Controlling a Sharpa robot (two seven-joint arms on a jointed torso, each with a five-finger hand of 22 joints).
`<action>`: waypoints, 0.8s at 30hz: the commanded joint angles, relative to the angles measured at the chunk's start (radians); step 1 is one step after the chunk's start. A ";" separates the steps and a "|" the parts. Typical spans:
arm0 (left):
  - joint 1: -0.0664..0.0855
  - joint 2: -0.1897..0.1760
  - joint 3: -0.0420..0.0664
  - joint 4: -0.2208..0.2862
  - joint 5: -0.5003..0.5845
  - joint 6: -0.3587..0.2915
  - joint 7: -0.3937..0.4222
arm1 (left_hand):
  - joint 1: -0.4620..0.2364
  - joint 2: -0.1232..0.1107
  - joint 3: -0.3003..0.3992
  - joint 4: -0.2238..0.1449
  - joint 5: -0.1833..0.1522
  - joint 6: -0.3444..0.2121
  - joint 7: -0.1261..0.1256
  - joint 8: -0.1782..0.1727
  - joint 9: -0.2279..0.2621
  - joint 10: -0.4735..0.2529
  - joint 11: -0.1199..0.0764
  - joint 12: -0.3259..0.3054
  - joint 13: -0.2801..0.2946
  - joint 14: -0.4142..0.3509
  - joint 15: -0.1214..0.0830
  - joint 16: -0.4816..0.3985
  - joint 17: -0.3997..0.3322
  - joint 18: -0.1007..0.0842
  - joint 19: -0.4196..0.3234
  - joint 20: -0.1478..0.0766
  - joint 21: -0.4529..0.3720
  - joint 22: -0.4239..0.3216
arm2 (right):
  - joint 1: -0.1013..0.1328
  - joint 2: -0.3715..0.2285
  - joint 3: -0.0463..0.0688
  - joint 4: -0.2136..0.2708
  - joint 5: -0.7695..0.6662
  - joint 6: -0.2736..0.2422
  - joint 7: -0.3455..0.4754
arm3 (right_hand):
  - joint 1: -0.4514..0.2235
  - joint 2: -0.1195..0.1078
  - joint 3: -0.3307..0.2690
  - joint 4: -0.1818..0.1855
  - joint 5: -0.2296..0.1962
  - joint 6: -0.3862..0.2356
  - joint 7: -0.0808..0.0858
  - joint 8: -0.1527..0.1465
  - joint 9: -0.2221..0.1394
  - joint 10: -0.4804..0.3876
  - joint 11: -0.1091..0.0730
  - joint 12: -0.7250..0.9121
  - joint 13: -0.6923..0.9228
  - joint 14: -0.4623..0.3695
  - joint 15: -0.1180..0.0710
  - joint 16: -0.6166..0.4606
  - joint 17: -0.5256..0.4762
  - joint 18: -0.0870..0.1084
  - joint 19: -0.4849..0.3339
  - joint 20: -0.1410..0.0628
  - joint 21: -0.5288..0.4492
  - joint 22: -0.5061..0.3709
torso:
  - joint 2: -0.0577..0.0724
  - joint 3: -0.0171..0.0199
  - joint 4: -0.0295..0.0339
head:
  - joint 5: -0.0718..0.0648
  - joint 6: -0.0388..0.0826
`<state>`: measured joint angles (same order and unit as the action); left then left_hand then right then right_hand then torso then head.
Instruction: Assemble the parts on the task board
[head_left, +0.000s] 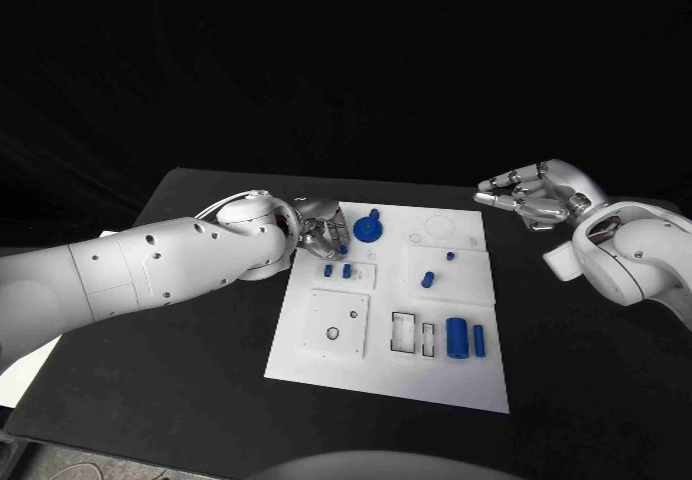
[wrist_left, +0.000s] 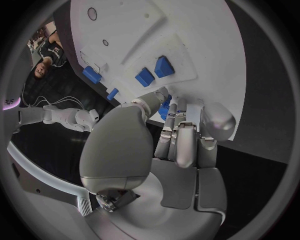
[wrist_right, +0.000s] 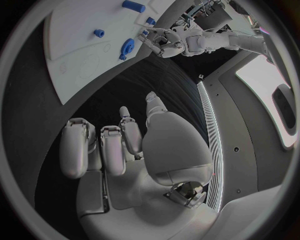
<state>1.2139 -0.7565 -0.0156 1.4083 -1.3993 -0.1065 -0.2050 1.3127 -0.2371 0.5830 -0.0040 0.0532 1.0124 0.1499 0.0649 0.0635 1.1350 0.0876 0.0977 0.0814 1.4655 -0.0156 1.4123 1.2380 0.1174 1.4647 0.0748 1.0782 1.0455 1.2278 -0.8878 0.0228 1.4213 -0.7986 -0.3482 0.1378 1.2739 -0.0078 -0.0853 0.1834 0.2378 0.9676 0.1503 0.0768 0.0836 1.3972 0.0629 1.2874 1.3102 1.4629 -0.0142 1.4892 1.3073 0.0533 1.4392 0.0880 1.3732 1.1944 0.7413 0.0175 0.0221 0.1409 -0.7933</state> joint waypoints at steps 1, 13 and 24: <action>0.000 -0.004 0.000 0.001 0.002 -0.004 0.003 | -0.002 -0.003 -0.009 -0.001 0.001 -0.013 0.002 -0.004 0.000 -0.015 0.000 -0.005 -0.002 0.040 0.011 -0.005 -0.003 -0.013 0.008 0.010 0.000 0.000 | 0.000 0.000 0.000 -0.001 -0.004 0.007 0.005 | 0.001 0.010 -0.007 0.001 -0.003 0.007 -0.003 0.006 0.002 -0.005 -0.001 0.001 0.060 0.079 -0.003 -0.007 0.145 0.020 -0.006 -0.004 -0.004 -0.001 | 0.000 0.0001 0.0001 | 0.001 0.000; 0.009 -0.074 0.006 -0.010 0.186 -0.067 0.077 | 0.013 0.006 -0.041 -0.006 0.002 -0.048 -0.004 0.004 0.004 -0.072 0.007 -0.004 -0.010 0.034 0.017 -0.018 -0.033 -0.003 -0.005 0.018 -0.046 -0.042 | -0.001 0.000 0.000 -0.014 -0.124 0.080 -0.065 | 0.106 0.027 0.013 -0.044 -0.055 0.032 0.005 0.014 0.006 -0.406 0.012 -0.863 -0.589 0.033 0.003 -0.183 -0.048 0.057 -0.077 -0.002 -0.147 -0.215 | -0.002 0.0008 -0.0012 | -0.005 0.005; 0.019 -0.142 0.011 0.000 1.209 -0.222 0.460 | 0.013 0.073 -0.022 0.004 0.003 0.071 -0.015 0.062 0.017 0.088 -0.031 0.171 0.062 -0.077 -0.007 -0.169 -0.282 0.042 -0.117 0.005 -0.287 -0.261 | -0.013 0.005 0.000 0.041 -0.676 0.144 -0.172 | 0.246 -0.005 0.153 -0.142 -0.064 0.120 -0.019 0.014 0.009 -0.271 -0.004 -1.107 -0.904 0.053 -0.008 -0.160 -0.025 0.048 -0.042 -0.013 -0.120 -0.170 | 0.001 0.0001 -0.0023 | -0.047 0.030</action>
<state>1.2334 -0.8955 -0.0036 1.3980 -0.7038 -0.2621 0.0643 1.3248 -0.1724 0.5650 0.0008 0.0532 1.0793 0.1338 0.1236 0.0805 1.2191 0.0586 0.2637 0.1405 1.3933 -0.0220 1.2484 0.9640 0.1406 1.3534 0.0800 0.7995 0.7921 1.2178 -0.8851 0.0235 1.4522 -1.2052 -0.2584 0.0312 1.5200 -0.0066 0.0628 0.0423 0.1777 1.0809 0.1302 0.0885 0.0920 1.1225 0.0591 0.1849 0.4124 1.4667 -0.0181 1.3266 1.2817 0.0924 1.3880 0.0752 1.2502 1.0238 0.7410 0.0189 0.0198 0.1127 -0.7711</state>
